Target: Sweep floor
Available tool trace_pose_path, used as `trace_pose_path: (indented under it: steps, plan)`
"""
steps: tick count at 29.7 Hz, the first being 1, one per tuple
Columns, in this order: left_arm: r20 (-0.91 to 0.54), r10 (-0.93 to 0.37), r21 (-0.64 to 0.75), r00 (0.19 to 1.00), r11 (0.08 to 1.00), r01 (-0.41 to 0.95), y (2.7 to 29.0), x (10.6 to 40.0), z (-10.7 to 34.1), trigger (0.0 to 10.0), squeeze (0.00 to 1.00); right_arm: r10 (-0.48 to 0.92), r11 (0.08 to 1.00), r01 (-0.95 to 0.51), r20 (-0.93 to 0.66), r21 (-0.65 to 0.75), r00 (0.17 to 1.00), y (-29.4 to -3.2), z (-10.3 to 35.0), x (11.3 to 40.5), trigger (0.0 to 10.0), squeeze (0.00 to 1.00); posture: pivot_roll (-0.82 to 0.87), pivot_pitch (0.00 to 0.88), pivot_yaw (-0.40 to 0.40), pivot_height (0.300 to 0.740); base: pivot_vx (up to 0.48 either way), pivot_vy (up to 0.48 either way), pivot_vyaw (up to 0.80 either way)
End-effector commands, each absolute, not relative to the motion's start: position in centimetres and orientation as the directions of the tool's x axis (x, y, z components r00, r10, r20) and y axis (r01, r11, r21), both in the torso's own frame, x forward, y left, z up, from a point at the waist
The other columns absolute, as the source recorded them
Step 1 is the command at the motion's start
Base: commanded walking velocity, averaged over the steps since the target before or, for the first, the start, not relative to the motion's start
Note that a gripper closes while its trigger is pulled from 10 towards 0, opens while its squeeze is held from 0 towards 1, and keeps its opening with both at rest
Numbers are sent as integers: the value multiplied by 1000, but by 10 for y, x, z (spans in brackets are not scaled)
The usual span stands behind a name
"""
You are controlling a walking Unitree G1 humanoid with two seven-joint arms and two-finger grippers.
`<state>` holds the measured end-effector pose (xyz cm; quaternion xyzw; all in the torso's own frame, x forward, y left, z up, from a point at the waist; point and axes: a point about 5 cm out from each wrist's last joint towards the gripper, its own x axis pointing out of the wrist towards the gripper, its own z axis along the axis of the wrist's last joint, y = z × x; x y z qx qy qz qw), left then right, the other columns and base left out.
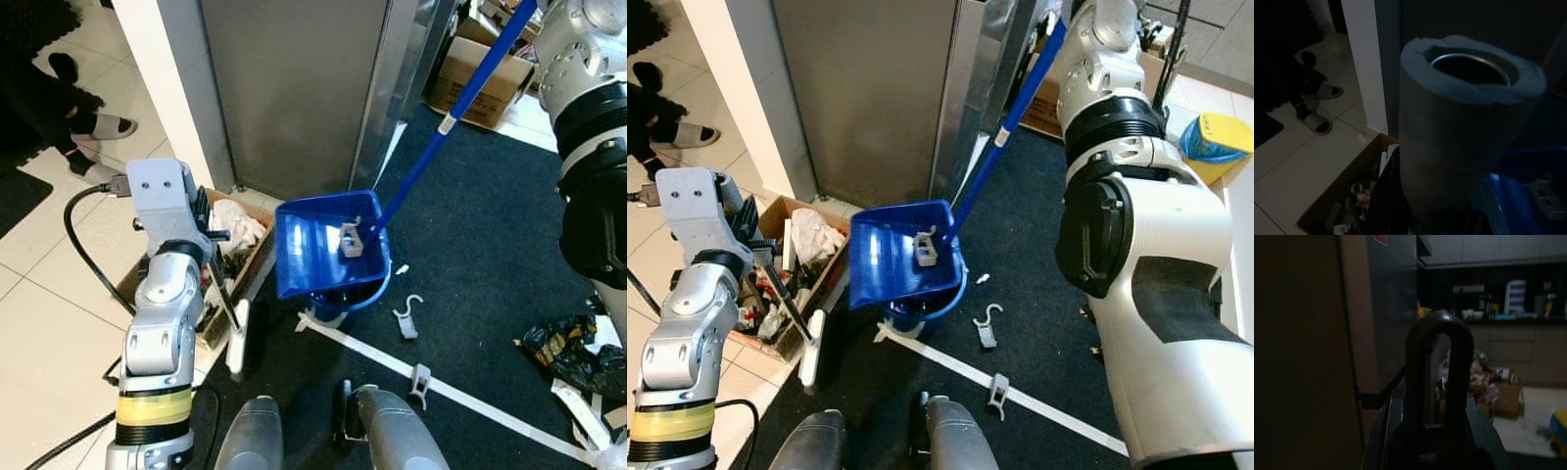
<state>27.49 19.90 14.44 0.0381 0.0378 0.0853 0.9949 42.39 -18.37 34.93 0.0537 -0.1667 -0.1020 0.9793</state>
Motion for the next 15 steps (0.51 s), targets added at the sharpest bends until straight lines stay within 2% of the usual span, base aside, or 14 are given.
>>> trace_pose_path:
  steps: [1, 3, 8, 15]
  plan:
    - [-26, 165, 78, 986, 984, -162, 194, 273, 152, 10000, 0, -195, 981, 172, 409, 92, 891, -176, 371, 420, 10000, 0, 202, 39, -124, 740, 0, 0, 0]
    - [-28, 164, 77, 986, 984, -162, 193, 273, 152, 10000, 0, -147, 987, 158, 447, 12, 882, -163, 377, 420, 10000, 0, 203, 39, -130, 740, 0, 0, 0]
    - [-28, 163, 74, 986, 984, -161, 192, 273, 152, 10000, 0, -114, 987, 154, 473, -47, 874, -153, 380, 419, 10000, 0, 203, 39, -130, 740, 0, 0, 0]
    - [-31, 167, 70, 985, 984, -165, 192, 271, 150, 10000, 0, 48, 952, 141, 585, -272, 809, -115, 396, 412, 10000, 0, 207, 40, -143, 740, 0, 0, 0]
